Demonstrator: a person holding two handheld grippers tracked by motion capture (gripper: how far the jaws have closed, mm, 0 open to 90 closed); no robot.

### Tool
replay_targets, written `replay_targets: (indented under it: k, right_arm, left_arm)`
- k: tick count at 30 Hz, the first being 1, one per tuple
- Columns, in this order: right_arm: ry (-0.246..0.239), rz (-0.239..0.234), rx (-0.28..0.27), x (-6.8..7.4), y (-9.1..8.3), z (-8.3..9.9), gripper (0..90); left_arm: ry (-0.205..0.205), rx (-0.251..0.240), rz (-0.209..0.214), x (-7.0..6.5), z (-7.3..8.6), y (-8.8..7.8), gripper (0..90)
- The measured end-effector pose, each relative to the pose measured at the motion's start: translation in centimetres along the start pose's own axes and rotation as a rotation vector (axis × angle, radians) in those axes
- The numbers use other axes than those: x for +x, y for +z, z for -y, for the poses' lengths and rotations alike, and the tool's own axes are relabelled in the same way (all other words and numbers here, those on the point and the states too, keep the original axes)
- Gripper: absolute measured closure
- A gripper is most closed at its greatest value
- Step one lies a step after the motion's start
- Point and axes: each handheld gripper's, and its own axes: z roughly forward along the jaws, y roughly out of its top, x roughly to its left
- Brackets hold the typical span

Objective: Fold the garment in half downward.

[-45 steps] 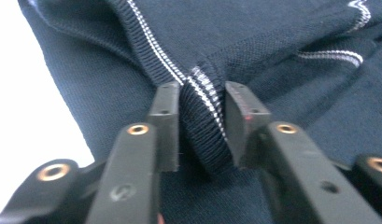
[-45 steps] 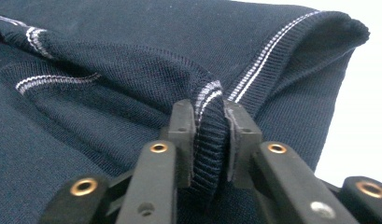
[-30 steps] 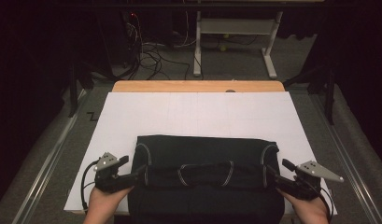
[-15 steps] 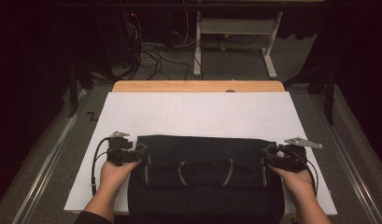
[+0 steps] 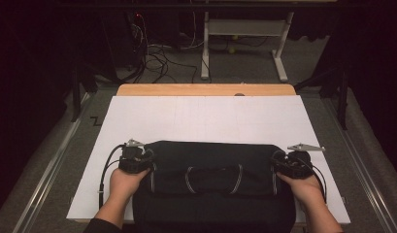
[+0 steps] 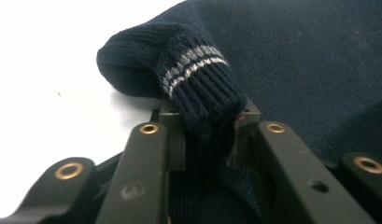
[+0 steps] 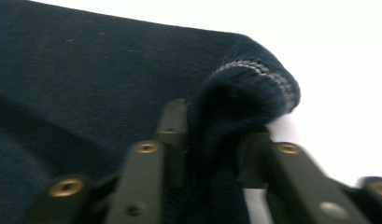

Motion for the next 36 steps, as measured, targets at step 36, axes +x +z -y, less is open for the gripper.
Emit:
replay_targets:
  k: [36]
  right_arm:
    - [-0.091,0.136,-0.123,-0.6,1.3,-4.7,77.3]
  left_arm:
    - [-0.002,-0.105,-0.055,2.1,-5.1,1.5,76.1]
